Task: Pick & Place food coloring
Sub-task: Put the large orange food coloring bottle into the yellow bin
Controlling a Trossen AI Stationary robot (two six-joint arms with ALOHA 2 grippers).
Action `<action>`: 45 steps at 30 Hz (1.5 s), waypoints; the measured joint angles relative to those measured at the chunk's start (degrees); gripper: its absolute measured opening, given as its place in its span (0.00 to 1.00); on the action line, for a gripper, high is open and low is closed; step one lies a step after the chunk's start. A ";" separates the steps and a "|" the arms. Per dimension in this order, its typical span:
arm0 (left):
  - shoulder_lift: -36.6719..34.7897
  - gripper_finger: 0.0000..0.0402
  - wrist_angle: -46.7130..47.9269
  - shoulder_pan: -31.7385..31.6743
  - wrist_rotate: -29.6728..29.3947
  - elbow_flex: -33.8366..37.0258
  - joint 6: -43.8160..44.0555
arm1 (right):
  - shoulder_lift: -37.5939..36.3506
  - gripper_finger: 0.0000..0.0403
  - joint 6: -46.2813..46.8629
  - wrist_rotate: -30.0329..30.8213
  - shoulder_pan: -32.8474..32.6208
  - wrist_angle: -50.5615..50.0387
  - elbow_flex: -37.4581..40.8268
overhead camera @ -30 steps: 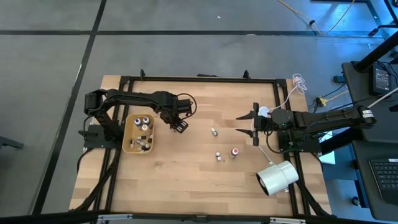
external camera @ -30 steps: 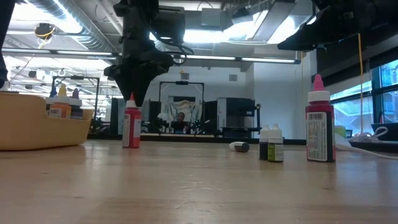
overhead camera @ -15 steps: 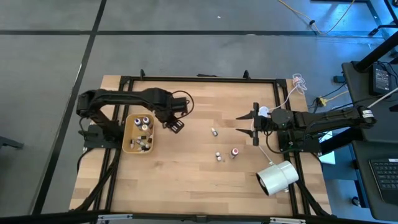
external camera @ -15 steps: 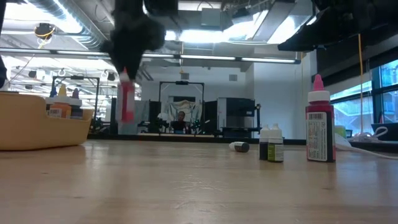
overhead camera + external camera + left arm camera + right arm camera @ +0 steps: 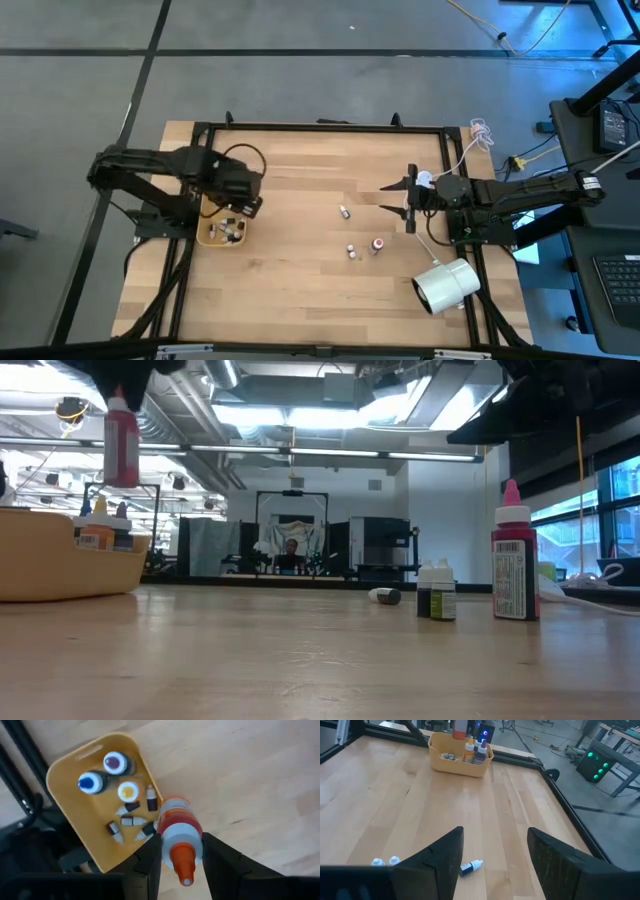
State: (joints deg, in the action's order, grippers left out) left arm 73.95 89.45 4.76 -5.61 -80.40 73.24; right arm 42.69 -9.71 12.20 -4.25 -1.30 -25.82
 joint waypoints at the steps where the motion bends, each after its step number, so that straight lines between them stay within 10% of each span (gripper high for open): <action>1: -0.33 0.28 0.33 0.74 -0.22 0.10 1.47 | -0.01 0.55 0.05 0.13 0.00 -0.01 0.00; 25: -4.45 0.28 0.55 2.55 0.20 17.25 11.73 | 0.84 0.55 0.21 0.27 0.00 0.18 0.00; 45: -8.98 0.28 -0.49 -9.95 -6.21 27.63 9.55 | 0.86 0.55 0.21 0.29 0.00 0.20 0.00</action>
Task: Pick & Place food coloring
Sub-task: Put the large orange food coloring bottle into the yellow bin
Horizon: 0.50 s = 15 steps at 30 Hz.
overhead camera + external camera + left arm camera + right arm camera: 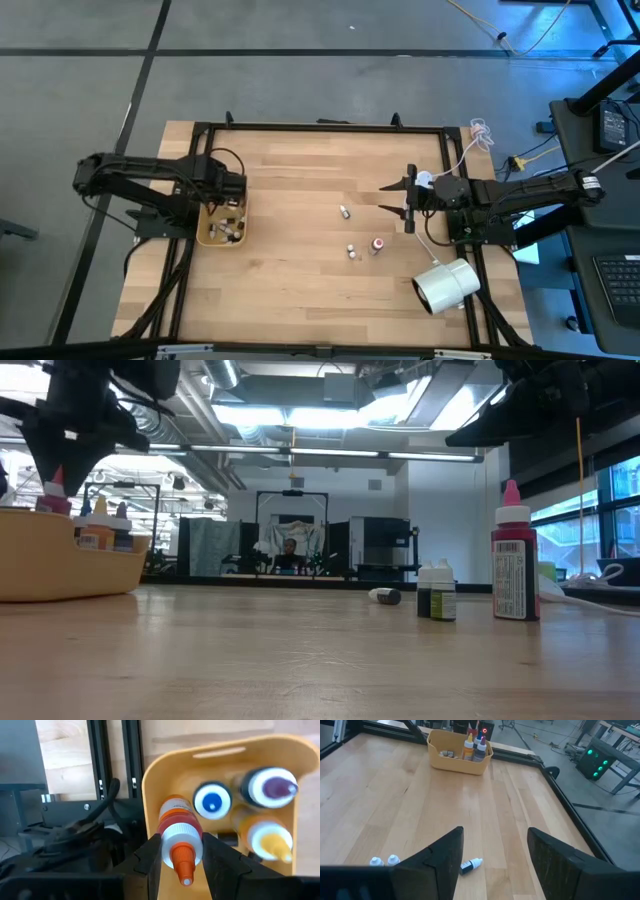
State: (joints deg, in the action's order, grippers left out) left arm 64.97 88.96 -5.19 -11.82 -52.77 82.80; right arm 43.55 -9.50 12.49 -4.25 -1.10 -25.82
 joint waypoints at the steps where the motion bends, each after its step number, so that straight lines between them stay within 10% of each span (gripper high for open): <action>1: 0.00 0.28 -0.48 -0.75 -0.31 0.29 -0.44 | 0.00 0.55 0.00 0.00 0.00 0.02 0.00; 15: 0.04 0.33 -7.03 -8.85 -3.31 2.01 -6.06 | 0.00 0.55 0.00 0.00 0.00 -0.07 0.00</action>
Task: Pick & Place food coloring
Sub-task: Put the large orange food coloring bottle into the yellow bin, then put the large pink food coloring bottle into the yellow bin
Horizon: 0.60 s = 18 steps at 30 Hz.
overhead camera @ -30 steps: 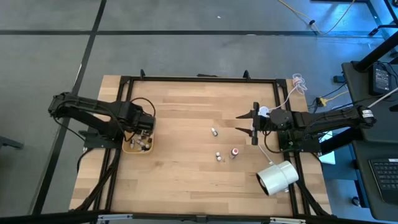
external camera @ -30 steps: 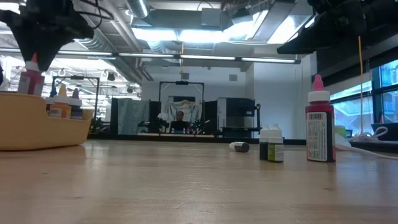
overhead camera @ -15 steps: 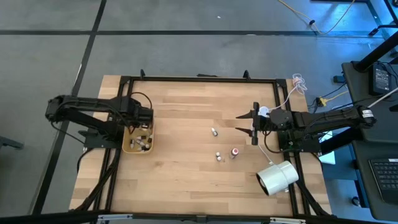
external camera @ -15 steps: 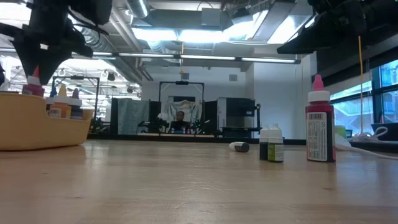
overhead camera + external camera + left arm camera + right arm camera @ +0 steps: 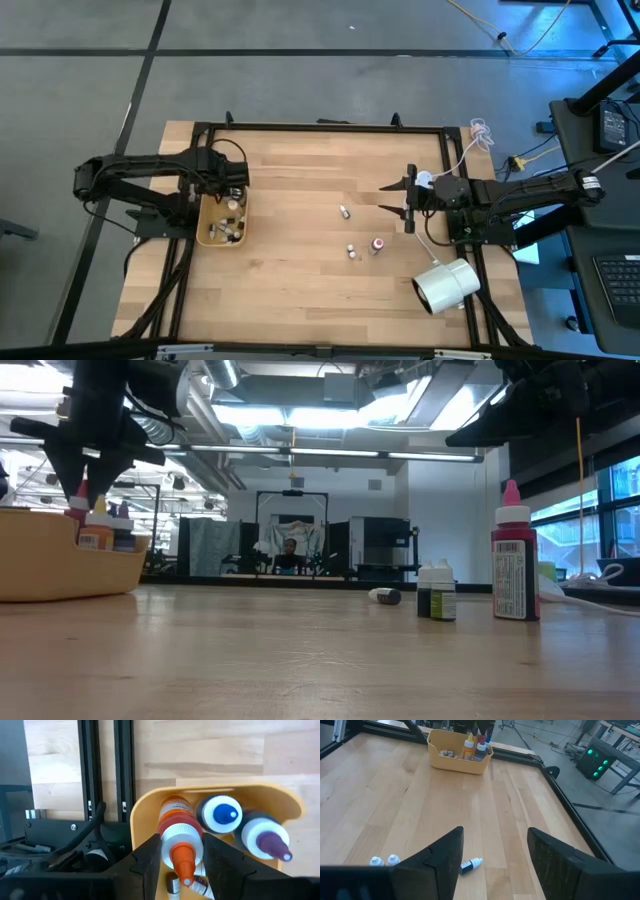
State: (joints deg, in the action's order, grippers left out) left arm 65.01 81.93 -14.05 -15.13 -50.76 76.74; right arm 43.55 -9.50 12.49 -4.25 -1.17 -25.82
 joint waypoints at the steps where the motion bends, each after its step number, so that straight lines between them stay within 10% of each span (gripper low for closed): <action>1: 0.00 0.34 -0.04 -0.08 -0.27 0.00 -0.01 | 0.00 0.55 0.00 0.00 0.00 0.00 0.00; 18: 0.01 0.34 0.29 -0.10 -3.40 -0.40 -4.38 | 0.00 0.55 0.00 0.00 0.00 -0.02 0.00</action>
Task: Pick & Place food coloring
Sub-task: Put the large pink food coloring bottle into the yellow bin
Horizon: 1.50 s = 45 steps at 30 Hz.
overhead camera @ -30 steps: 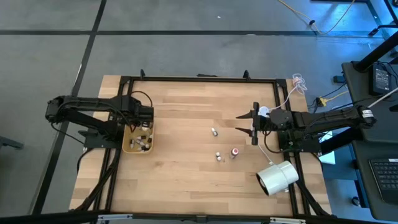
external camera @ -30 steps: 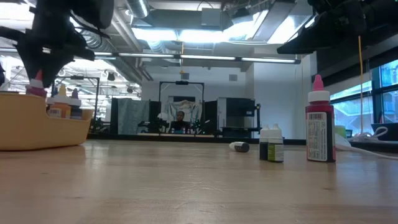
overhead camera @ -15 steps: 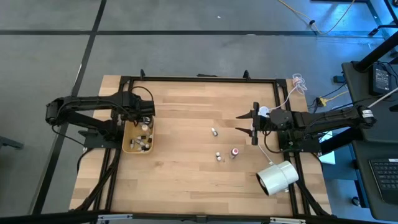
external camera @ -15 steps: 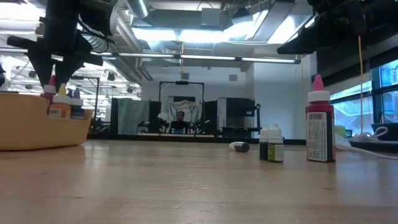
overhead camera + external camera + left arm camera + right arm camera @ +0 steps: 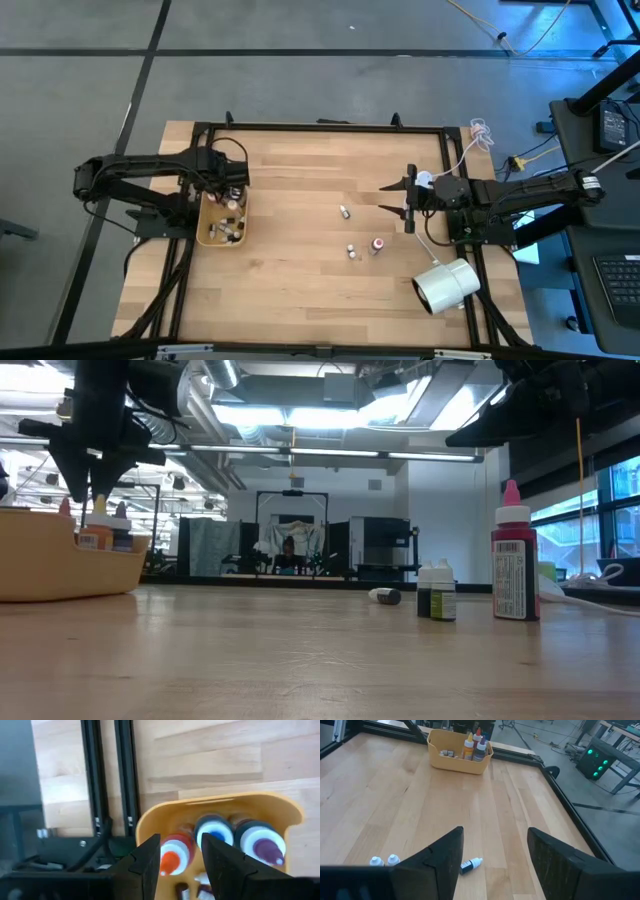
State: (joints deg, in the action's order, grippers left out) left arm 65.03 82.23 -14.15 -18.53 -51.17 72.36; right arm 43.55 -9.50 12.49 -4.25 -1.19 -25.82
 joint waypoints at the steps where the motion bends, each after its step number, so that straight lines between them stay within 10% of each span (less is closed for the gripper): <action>1: 0.00 0.34 0.78 0.00 -0.14 -0.71 -0.58 | 0.00 0.55 0.00 0.00 0.00 0.00 0.00; 12: -0.24 0.33 2.83 3.27 0.24 -13.04 -5.11 | 0.00 0.55 0.39 -0.02 0.00 0.02 0.00; 22: 0.16 0.32 -46.50 21.17 -7.33 -5.18 -33.29 | -0.02 0.55 0.44 -1.73 -0.02 0.11 0.00; 31: 4.98 0.32 -101.93 28.92 -2.97 13.06 -53.32 | 1.71 0.55 4.38 -18.73 -0.48 -0.13 0.00; 45: 14.26 0.32 -111.67 33.86 -3.32 14.70 -54.12 | 14.81 0.55 9.68 -17.13 -8.04 -1.38 0.00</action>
State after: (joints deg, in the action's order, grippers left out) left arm 79.28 -29.45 19.71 -21.85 -36.47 18.25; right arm 58.36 0.18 -4.64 -12.29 -2.57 -25.82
